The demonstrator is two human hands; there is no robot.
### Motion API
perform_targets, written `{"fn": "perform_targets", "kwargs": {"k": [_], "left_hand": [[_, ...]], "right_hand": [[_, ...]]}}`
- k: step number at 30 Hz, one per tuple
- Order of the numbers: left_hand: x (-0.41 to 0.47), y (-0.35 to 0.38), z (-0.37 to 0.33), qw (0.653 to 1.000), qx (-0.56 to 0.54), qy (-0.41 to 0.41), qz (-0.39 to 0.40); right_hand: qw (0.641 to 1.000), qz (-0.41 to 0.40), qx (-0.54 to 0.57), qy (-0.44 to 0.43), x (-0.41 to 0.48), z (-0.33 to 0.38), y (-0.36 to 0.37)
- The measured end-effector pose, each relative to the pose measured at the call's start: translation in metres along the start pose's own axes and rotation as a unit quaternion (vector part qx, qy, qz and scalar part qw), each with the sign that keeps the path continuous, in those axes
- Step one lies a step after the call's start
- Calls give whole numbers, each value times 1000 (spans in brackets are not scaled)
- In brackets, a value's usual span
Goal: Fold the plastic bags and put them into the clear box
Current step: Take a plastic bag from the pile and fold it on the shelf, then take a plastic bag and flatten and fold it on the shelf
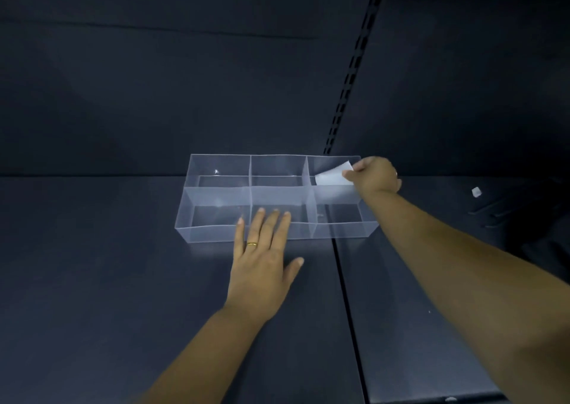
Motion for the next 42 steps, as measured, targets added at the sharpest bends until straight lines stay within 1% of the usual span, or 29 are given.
{"fn": "perform_targets", "kwargs": {"k": [2,4,6,9,11,13,15,17,18,20,22,23,24,25,26,27,29,31,32,34,35,36,37,38,39,40,41,42], "left_hand": [[0,1,1,1000,5,10,2],[1,1,2,1000,13,13,10],[-2,0,3,1000,15,7,21],[-22,-5,5,1000,2,-18,24],[-45,-6,7,999,-4,-33,40],[-74,-5,14,997,2,-52,62],[-108,-2,23,992,16,-86,92],[-145,0,32,985,22,-122,116],[-164,0,35,983,23,-133,121],[-199,-2,36,982,19,-140,125],[-224,-3,37,981,16,-137,136],[-231,-2,37,980,25,-133,146],[-235,-2,38,978,34,-133,155],[-236,-1,39,976,37,-139,166],[-235,-1,40,973,35,-145,178],[-234,0,41,970,28,-149,191],[-231,-4,40,964,4,-153,218],[-228,-11,38,954,-26,-164,251],[-225,-17,36,947,-40,-174,268],[-220,-37,31,925,-100,-216,297],[-219,-48,27,901,-172,-251,308],[-219,-59,21,863,-273,-288,313],[-219,-70,13,814,-381,-314,305],[-219,-80,3,771,-469,-318,292],[-219,-90,-8,740,-527,-310,279],[-219,-99,-17,723,-564,-297,265],[-219,-106,-26,716,-584,-280,258],[-218,-113,-34,718,-591,-266,256]], "right_hand": [[999,-21,-29,-40,-2,2,1],[996,-48,-15,-68,-6,4,-2],[995,-68,12,-66,-11,1,-10],[996,-60,46,-57,-24,-5,-25],[993,-54,86,-67,-44,-7,-36],[987,-48,124,-93,-84,-7,-42],[976,-22,177,-122,-146,-12,-40],[962,34,216,-160,-223,-25,-29],[959,68,214,-173,-263,-35,-20],[961,113,164,-193,-335,-61,-2],[964,153,43,-215,-384,-94,19],[958,192,-35,-209,-402,-111,29],[947,242,-111,-179,-416,-132,38],[929,291,-182,-139,-426,-154,46],[915,314,-223,-118,-434,-170,48],[907,324,-243,-118,-439,-179,48],[898,334,-248,-145,-444,-184,45],[910,342,-193,-131,-440,-174,35],[923,344,-131,-113,-433,-166,28],[933,347,-8,-92,-416,-138,5],[933,346,49,-80,-407,-122,-12],[929,350,107,-60,-400,-106,-28],[914,365,176,-36,-393,-90,-44],[894,378,241,-14,-388,-77,-61],[871,387,304,3,-382,-65,-77],[850,390,353,14,-378,-56,-90],[834,393,387,14,-376,-49,-102],[830,389,400,13,-372,-46,-109]]}}
Point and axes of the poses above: each hand's wrist, its own x-axis towards the middle knuckle, its own y-axis out of the palm, z = x × y, the point moved 4 cm from there along x, towards the middle knuckle, and after that the axes turned 1 degree about -x, right-handed, at the moved point
